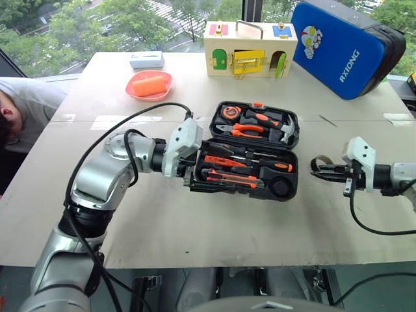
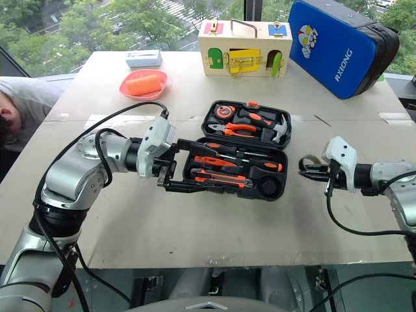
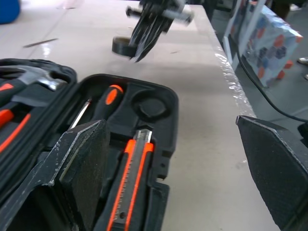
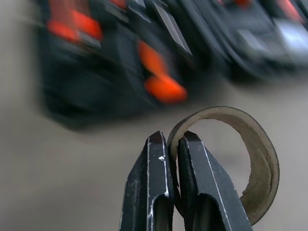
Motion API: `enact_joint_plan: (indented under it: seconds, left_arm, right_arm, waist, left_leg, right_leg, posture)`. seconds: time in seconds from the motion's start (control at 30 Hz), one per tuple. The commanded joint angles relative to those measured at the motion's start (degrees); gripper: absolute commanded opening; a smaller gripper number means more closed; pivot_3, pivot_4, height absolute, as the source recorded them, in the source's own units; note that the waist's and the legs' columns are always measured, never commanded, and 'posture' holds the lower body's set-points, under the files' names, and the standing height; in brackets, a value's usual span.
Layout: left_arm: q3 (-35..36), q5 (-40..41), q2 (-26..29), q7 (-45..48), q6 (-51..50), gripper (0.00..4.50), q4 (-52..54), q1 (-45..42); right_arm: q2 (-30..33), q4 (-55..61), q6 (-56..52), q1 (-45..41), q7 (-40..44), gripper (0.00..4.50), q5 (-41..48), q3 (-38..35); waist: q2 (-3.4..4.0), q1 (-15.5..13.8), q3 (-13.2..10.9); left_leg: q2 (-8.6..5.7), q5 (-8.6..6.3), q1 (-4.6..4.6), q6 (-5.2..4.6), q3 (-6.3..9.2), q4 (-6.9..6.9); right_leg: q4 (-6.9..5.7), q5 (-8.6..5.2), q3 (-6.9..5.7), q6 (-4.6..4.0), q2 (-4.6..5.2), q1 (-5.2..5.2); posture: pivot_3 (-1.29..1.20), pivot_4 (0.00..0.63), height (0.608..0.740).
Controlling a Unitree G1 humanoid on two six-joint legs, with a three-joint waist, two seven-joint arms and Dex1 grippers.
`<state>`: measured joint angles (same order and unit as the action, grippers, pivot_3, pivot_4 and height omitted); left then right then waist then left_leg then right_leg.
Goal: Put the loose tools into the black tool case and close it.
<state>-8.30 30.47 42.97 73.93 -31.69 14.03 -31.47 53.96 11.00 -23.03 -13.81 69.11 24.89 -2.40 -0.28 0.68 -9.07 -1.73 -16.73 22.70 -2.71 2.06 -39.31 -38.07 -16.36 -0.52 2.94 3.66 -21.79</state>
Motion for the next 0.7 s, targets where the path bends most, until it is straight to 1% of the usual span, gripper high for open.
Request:
enact_joint_plan:
  seconds: [0.03,0.13,0.3,0.63,0.7]
  left_arm:
    - [-0.2,-0.8,1.6,1.7,1.7,4.50,1.9,1.0]
    - [-0.9,-1.6,2.5,2.4,2.5,4.50,2.3,2.0]
    - [-1.1,-2.2,3.2,2.8,3.2,4.50,3.0,2.8]
    - [-0.5,-2.0,3.1,1.4,2.4,4.50,3.9,2.4]
    - [-0.4,-1.9,3.1,1.1,2.0,4.50,4.2,2.3]
  right_arm:
    - [0.4,9.6,-1.8,-0.3,3.4,0.01,4.6,1.1]
    - [-0.9,12.3,-1.3,-1.5,2.5,0.01,2.6,4.8]
    - [-3.9,9.3,2.2,-4.3,0.7,0.01,-4.1,11.0]
    - [-7.1,2.5,4.9,-8.1,-0.1,0.01,-10.2,15.3]
    - [-7.1,1.5,5.8,-8.5,0.8,0.01,-11.7,16.4]
  waist:
    - [0.00,0.0,0.0]
    - [-0.01,-0.1,0.0]
    - [-0.01,-0.5,0.0]
    - [-0.01,-0.4,0.0]
    - [-0.01,-0.5,0.0]
  left_leg:
    - [0.00,0.00,0.00,0.00,0.01,-0.01]
    - [-0.01,0.00,0.00,0.00,0.02,-0.02]
    - [-0.03,0.00,0.01,0.00,0.02,-0.03]
    - [-0.03,0.00,0.03,0.01,0.03,-0.02]
    - [-0.03,0.00,0.03,0.01,0.03,-0.02]
  right_leg:
    - [0.00,0.00,-0.01,0.00,0.00,0.01]
    - [0.00,0.00,0.00,0.00,0.02,0.00]
    - [0.01,0.00,0.00,0.00,0.04,-0.02]
    - [0.02,0.00,-0.03,0.00,0.03,-0.03]
    - [0.02,0.00,-0.03,0.00,0.03,-0.03]
  posture:
    - [0.00,0.150,0.735]
    - [0.00,0.150,0.735]
    - [0.00,0.150,0.735]
    - [0.00,0.150,0.735]
    - [0.00,0.150,0.735]
